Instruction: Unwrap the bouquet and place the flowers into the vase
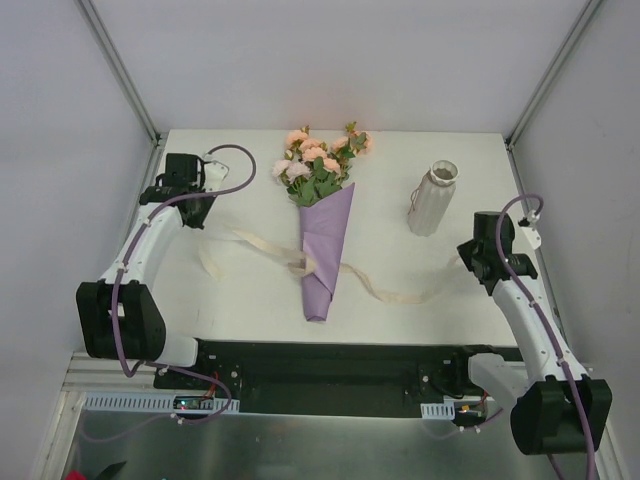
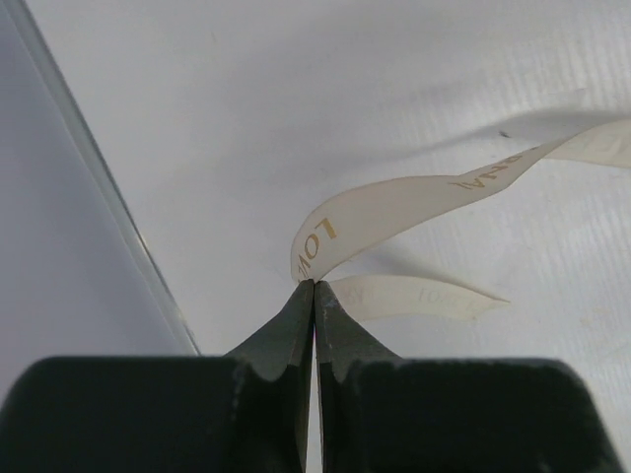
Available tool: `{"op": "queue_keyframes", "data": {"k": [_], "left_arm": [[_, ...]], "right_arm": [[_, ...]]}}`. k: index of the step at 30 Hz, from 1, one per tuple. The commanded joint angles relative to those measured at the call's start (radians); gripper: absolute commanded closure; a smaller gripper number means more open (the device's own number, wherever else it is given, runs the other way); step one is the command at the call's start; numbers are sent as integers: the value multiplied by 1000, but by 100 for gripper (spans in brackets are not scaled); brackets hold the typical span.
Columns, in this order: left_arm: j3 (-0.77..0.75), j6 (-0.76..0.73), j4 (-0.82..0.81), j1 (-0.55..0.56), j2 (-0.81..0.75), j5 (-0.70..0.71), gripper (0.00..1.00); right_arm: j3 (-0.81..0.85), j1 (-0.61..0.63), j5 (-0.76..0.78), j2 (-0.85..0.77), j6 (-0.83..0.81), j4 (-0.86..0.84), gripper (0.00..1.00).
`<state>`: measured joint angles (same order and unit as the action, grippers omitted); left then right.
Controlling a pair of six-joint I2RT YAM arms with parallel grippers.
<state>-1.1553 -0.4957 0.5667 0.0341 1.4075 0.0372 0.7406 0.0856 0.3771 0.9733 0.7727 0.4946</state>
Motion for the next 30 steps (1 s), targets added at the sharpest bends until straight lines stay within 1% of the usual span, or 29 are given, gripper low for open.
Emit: {"op": "queue_keyframes", "data": {"k": [1,3,5,6,8,9,10,11,12,13,15,16,17,18,19,20,21,23,24,27,28,29,30], "left_arm": [[-29,60,-4,-28,-30,116,100],[-18,63,-22,-28,-44,159,100],[0,66,-57,-56,-47,226,99],[3,66,-68,-66,-45,286,99],[9,56,-77,-92,-45,306,99],[19,51,-77,-95,-68,284,75],[49,48,-77,-96,-87,223,53],[60,49,-77,-94,-105,193,30],[68,55,-73,-92,-132,176,2],[80,57,-71,-94,-145,153,1],[82,62,-48,-94,-185,127,1],[75,63,-39,-94,-195,113,1],[68,77,-30,-97,-206,101,1],[56,83,-21,-97,-218,96,1],[27,89,5,-102,-225,90,1],[7,104,19,-111,-223,69,1],[-23,111,36,-111,-220,58,1],[-46,134,82,-111,-203,12,1],[-55,143,90,-111,-197,1,1],[-37,177,108,-111,-183,-65,1],[-29,181,110,-112,-183,-78,1],[-20,190,108,-111,-182,-91,1],[-2,192,113,-112,-180,-118,1]], "right_arm": [[-3,-23,14,-19,-72,70,99],[9,-24,58,-31,-91,93,99],[37,-32,113,-41,-105,123,99],[48,-40,127,-47,-122,145,99],[83,-67,160,-53,-145,165,100],[100,-69,170,-45,-179,179,99],[117,-70,178,-36,-191,191,86],[134,-70,168,-25,-219,197,73],[172,-67,166,0,-242,214,59],[187,-46,172,7,-281,223,41],[216,20,241,-14,-321,228,30],[221,117,273,-31,-369,223,19],[227,168,323,-62,-394,216,15],[236,219,342,-71,-418,216,11],[267,318,358,-76,-453,223,5],[282,366,382,-74,-469,246,3],[296,453,370,-74,-484,245,2],[304,535,279,-65,-504,213,2],[302,627,249,-62,-501,197,2],[286,774,125,1,-480,106,3],[273,795,65,22,-474,67,4],[251,812,-22,62,-451,-11,4],[237,835,-64,83,-451,-55,5]]}}
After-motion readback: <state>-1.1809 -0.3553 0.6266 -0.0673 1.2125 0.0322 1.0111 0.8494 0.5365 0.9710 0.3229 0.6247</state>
